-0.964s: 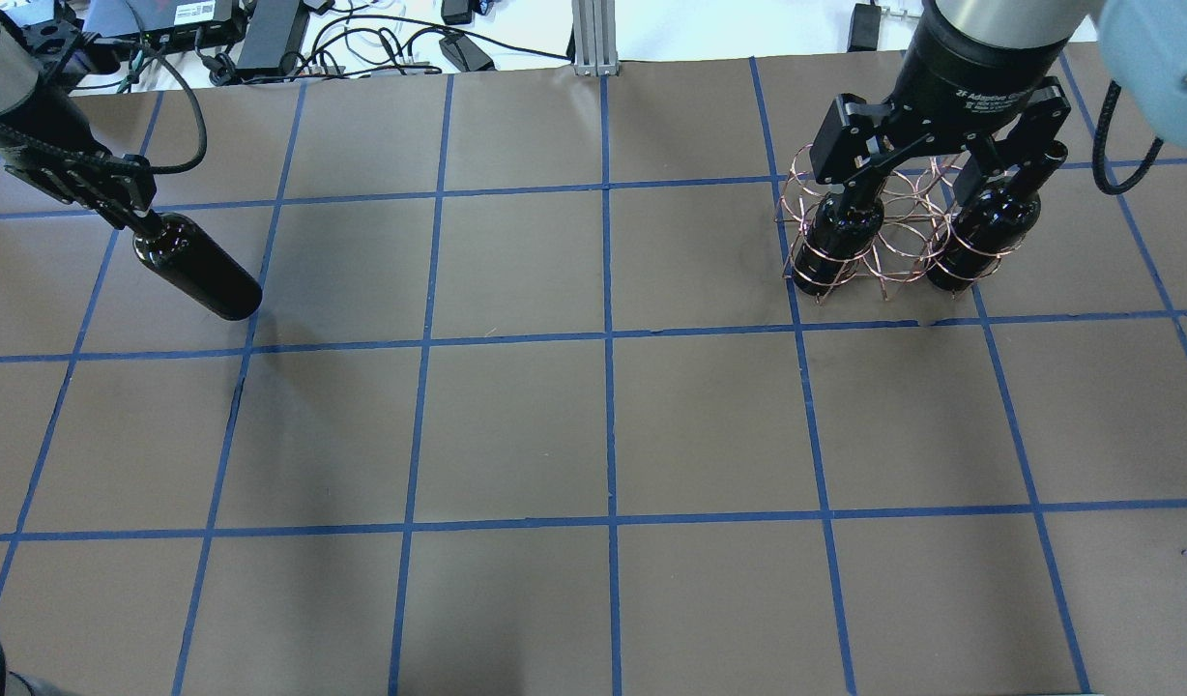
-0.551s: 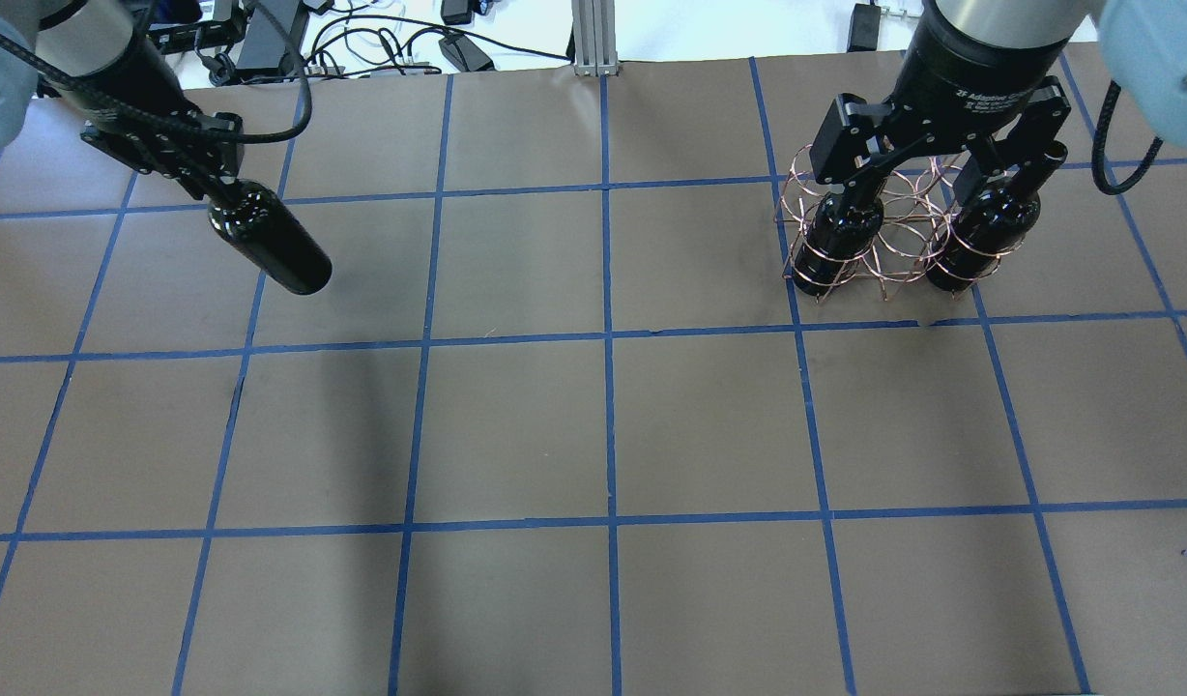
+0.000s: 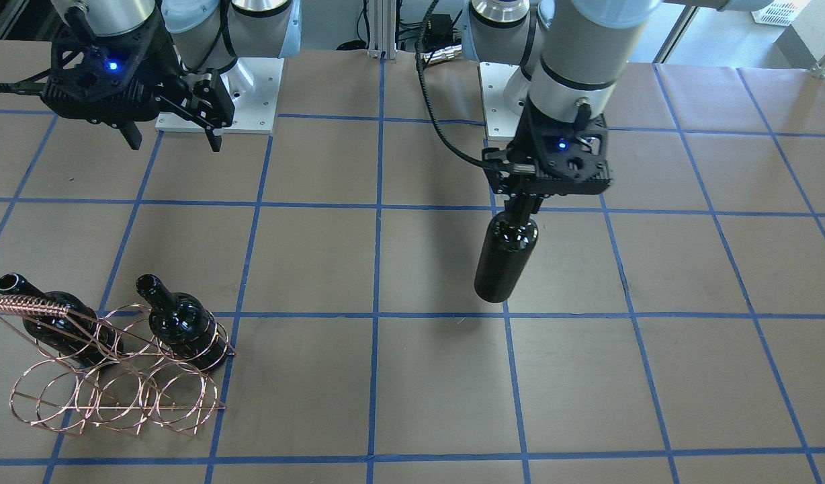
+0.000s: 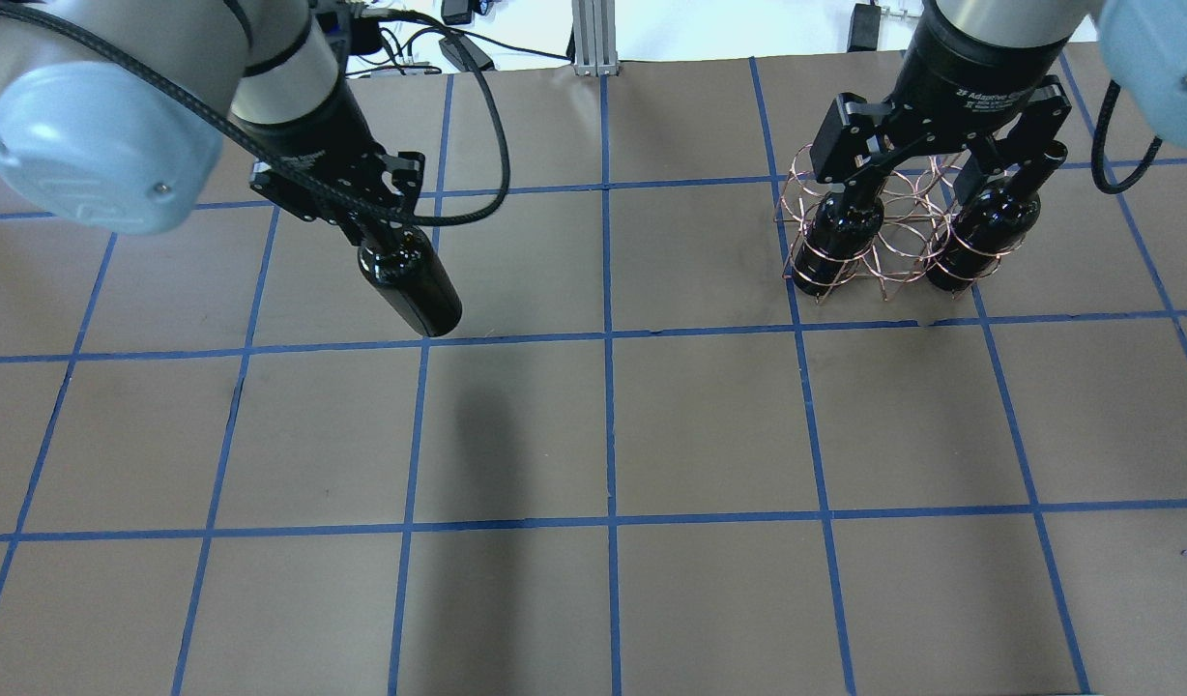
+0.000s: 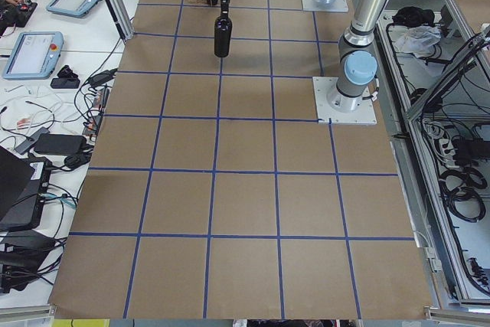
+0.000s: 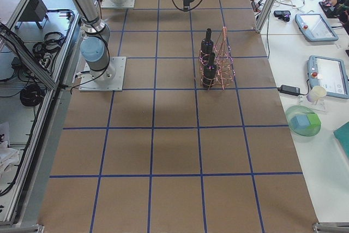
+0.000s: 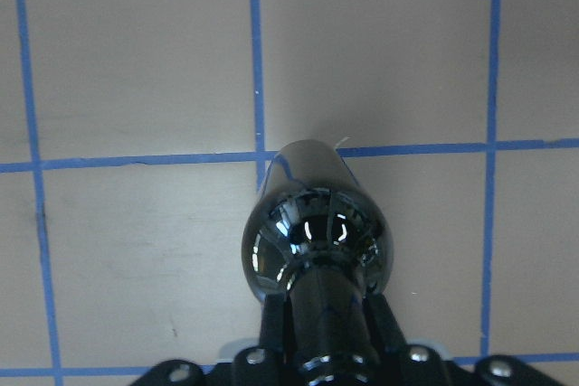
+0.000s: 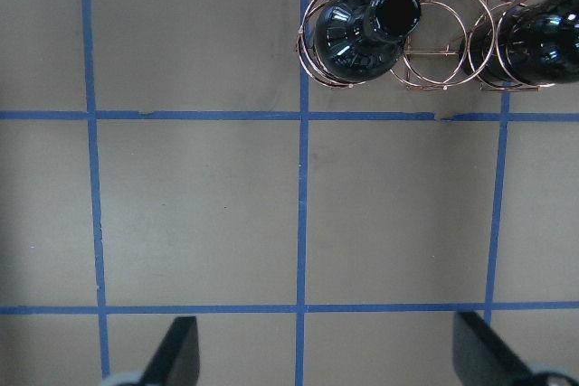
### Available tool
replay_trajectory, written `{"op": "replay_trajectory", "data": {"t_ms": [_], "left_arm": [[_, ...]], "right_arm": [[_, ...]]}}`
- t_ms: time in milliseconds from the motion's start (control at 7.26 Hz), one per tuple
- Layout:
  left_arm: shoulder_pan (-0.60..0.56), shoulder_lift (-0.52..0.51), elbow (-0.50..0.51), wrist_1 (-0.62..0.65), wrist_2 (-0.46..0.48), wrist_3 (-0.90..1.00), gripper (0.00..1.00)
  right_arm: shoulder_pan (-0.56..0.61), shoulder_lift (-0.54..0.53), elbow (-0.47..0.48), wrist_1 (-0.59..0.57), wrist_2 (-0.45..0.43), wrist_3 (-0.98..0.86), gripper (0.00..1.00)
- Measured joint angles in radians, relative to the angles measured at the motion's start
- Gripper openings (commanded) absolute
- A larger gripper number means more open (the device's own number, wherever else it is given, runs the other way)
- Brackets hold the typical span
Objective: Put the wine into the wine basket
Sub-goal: 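Lift the bottle and carry it toward the table center with left gripper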
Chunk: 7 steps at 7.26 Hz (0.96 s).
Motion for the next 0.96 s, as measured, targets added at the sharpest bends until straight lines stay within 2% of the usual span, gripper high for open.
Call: {"op": "replay_trajectory", "data": {"t_ms": [413,964], "left_arm": [[-0.177,0.017,-0.063,0.005,-0.004,-0.129,0.00],[-0.271,0.015,-0.118,0.004,-0.033,-0.190,0.00]], "right_arm": [[-0.001,0.000,0.000,0.001,-0.001,-0.001,1.00],[-0.001,0.000,0.000,0.002,-0.002,-0.001,1.00]]}}
